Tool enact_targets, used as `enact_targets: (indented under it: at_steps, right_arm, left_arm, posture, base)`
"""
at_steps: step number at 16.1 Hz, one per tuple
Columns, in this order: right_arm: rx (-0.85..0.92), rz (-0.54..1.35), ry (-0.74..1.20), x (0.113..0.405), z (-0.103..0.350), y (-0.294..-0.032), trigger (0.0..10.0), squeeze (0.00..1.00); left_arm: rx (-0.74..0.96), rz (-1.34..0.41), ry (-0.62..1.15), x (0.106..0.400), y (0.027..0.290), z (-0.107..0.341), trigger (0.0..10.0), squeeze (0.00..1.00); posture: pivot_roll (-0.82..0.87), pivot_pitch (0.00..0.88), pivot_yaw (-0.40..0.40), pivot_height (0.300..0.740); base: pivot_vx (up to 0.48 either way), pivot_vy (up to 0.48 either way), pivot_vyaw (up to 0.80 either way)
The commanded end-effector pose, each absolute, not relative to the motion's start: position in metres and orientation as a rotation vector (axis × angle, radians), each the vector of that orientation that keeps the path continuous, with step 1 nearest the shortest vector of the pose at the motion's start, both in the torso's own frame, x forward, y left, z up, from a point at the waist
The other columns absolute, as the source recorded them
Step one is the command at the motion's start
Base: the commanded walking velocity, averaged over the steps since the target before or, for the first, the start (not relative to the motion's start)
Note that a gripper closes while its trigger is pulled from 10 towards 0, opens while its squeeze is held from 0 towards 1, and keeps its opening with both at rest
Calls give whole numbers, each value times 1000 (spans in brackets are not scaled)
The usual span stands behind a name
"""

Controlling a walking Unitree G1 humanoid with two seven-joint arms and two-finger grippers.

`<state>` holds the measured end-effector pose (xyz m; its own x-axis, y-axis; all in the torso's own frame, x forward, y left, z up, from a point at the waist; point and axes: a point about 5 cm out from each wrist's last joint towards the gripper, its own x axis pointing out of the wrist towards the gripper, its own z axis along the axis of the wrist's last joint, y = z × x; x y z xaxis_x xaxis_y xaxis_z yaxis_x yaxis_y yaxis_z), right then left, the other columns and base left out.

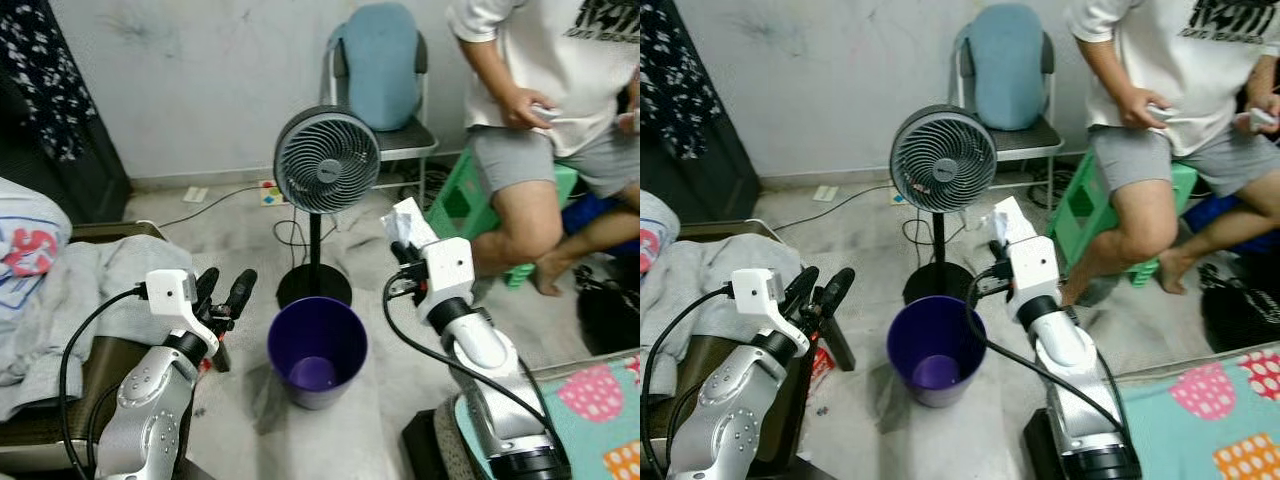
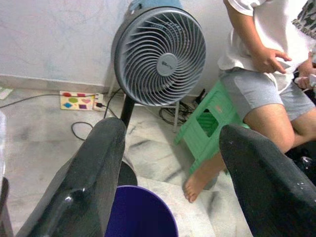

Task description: Clean up the room

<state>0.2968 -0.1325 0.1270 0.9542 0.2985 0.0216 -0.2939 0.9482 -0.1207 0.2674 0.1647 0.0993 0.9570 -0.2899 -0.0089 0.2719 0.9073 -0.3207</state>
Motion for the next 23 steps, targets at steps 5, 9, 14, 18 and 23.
enact_targets:
  at_steps: [5, 9, 14, 18, 23]
  right_arm:
    - [-121, 310, -40, 298, 127, -131, 10000, 0]
    - [-120, 317, -42, 298, 127, -129, 10000, 0]
    - [-124, 322, -45, 299, 127, -129, 10000, 0]
    - [-124, 331, -46, 299, 127, -127, 10000, 0]
    - [-120, 344, -51, 300, 127, -123, 10000, 0]
  left_arm:
    - [-324, -299, 41, 269, 166, 104, 10000, 0]
    - [-324, -301, 38, 269, 166, 104, 10000, 0]
    - [-321, -299, 40, 269, 166, 104, 10000, 0]
    - [-319, -298, 42, 268, 167, 103, 10000, 0]
    - [-306, -271, 39, 269, 170, 103, 10000, 0]
  posture:
    - [-27, 27, -29, 740]
    - [-23, 21, -32, 740]
    - [-22, 18, -33, 740]
    - [-19, 19, -32, 740]
    - [-10, 20, -36, 740]
  base:
    - [268, 0, 0]
    - [295, 0, 0]
    - [293, 0, 0]
    - [290, 0, 0]
    - [57, 0, 106]
